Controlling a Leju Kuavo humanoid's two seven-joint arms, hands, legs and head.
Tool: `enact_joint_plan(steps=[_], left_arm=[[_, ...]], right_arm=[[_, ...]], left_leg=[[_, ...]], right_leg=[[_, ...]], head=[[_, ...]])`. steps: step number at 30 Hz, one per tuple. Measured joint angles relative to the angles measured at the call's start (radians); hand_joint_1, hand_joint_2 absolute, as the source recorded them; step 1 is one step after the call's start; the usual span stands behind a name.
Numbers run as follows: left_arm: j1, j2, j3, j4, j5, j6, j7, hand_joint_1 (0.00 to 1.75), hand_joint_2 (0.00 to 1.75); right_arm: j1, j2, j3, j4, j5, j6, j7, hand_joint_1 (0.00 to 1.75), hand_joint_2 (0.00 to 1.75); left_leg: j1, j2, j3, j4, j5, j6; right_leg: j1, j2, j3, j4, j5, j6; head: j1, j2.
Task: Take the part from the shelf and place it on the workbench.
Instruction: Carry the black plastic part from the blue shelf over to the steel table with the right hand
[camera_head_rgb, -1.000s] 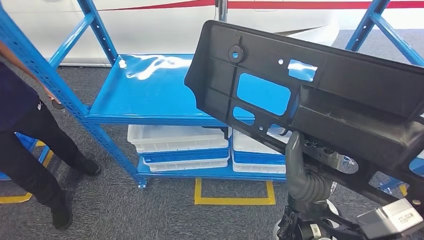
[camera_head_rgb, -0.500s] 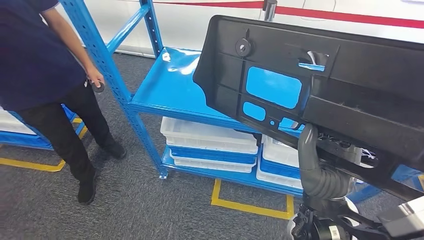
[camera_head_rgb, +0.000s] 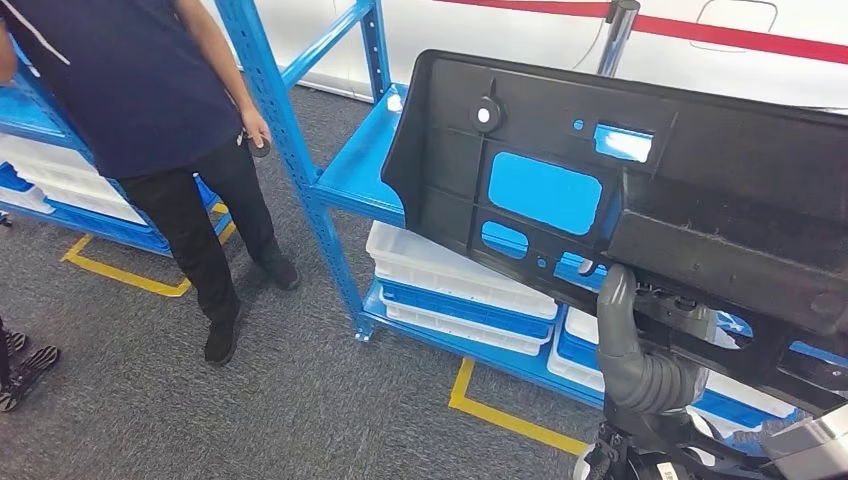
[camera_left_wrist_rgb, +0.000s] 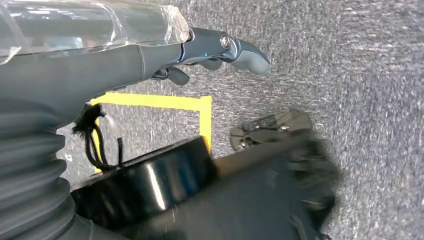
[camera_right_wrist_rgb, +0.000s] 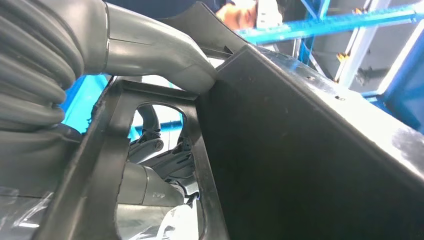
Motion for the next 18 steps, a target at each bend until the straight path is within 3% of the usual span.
enact_joint_plan(steps=[2, 4, 5, 7, 9, 10, 11, 12, 13, 15, 17, 18], left_arm=[[-0.003, 0.000, 0.000, 0.000, 0.004, -0.001, 0.000, 0.00, 1.75], [-0.003, 0.000, 0.000, 0.000, 0.005, -0.002, 0.002, 0.00, 1.75], [-0.001, 0.000, 0.000, 0.000, 0.005, -0.003, 0.003, 0.00, 1.75], [0.001, -0.001, 0.001, 0.000, 0.004, -0.004, 0.005, 0.00, 1.75], [0.000, -0.002, 0.001, 0.001, -0.002, -0.006, 0.006, 0.00, 1.75], [0.000, -0.002, 0.001, 0.001, -0.005, -0.006, 0.006, 0.00, 1.75], [0.000, -0.003, 0.001, 0.001, -0.007, -0.007, 0.006, 0.00, 1.75], [0.000, -0.003, 0.001, 0.001, -0.008, -0.006, 0.005, 0.00, 1.75], [0.001, -0.003, 0.001, 0.001, -0.009, -0.005, 0.004, 0.00, 1.75], [0.000, -0.003, 0.001, 0.001, -0.009, -0.002, 0.002, 0.00, 1.75], [-0.002, -0.002, 0.001, 0.002, -0.011, -0.002, 0.000, 0.00, 1.75], [-0.001, -0.002, 0.001, 0.002, -0.013, -0.002, 0.000, 0.00, 1.75]], right_arm=[[0.005, 0.000, 0.000, 0.000, -0.008, 0.001, -0.004, 1.75, 1.75], [0.007, 0.000, 0.000, 0.000, -0.014, 0.003, -0.007, 1.75, 1.75], [0.007, -0.001, 0.000, 0.001, -0.016, 0.005, -0.008, 1.75, 1.75], [0.008, -0.001, 0.000, 0.001, -0.018, 0.007, -0.009, 1.75, 1.75], [0.012, -0.001, 0.000, 0.002, -0.019, 0.009, -0.010, 1.75, 1.75], [0.015, -0.002, 0.000, 0.003, -0.020, 0.010, -0.010, 1.75, 1.75], [0.018, -0.002, 0.000, 0.005, -0.021, 0.011, -0.010, 1.75, 1.75], [0.021, -0.002, 0.000, 0.006, -0.023, 0.013, -0.010, 1.75, 1.75], [0.022, -0.002, 0.000, 0.006, -0.024, 0.016, -0.010, 1.75, 1.75], [0.022, -0.002, 0.000, 0.008, -0.025, 0.020, -0.010, 1.75, 1.75], [0.022, -0.002, 0.001, 0.009, -0.024, 0.027, -0.011, 1.75, 1.75], [0.021, -0.002, 0.001, 0.010, -0.024, 0.031, -0.011, 1.75, 1.75]], left_leg=[[-0.009, 0.022, 0.026, -0.060, 0.014, 0.012], [-0.011, -0.001, 0.021, -0.064, 0.018, 0.021], [-0.009, -0.013, 0.023, -0.066, 0.020, 0.025], [-0.002, -0.038, 0.027, -0.072, 0.026, 0.035], [-0.001, -0.064, 0.027, -0.072, 0.027, 0.041], [-0.002, -0.079, 0.028, -0.072, 0.027, 0.042], [-0.003, -0.095, 0.029, -0.072, 0.027, 0.042], [-0.003, -0.110, 0.030, -0.071, 0.027, 0.042], [-0.002, -0.126, 0.031, -0.070, 0.026, 0.042], [-0.002, -0.154, 0.029, -0.064, 0.023, 0.037], [0.000, -0.177, 0.019, -0.059, 0.023, 0.026], [0.002, -0.187, 0.015, -0.058, 0.025, 0.020]], right_leg=[[0.007, -0.020, 0.004, 0.000, -0.004, 0.009], [0.009, -0.040, 0.008, -0.002, -0.007, 0.018], [0.007, -0.034, 0.008, 0.005, -0.016, 0.023], [0.003, 0.015, -0.019, 0.078, -0.064, 0.029], [0.002, 0.067, -0.086, 0.220, -0.128, 0.030], [0.002, 0.077, -0.117, 0.276, -0.143, 0.030], [0.002, 0.081, -0.133, 0.299, -0.138, 0.029], [0.002, 0.083, -0.131, 0.280, -0.114, 0.028], [0.001, 0.089, -0.111, 0.225, -0.075, 0.027], [-0.004, 0.133, -0.054, 0.086, -0.011, 0.025], [-0.005, 0.163, -0.027, 0.020, 0.006, 0.020], [-0.002, 0.157, -0.027, 0.018, 0.006, 0.015]], head=[[0.002, 0.000], [0.004, 0.000], [0.004, 0.000], [0.006, 0.000], [0.009, 0.000], [0.010, 0.000], [0.010, 0.000], [0.010, 0.000], [0.010, 0.000], [0.010, 0.000], [0.010, 0.000], [0.010, 0.000]])
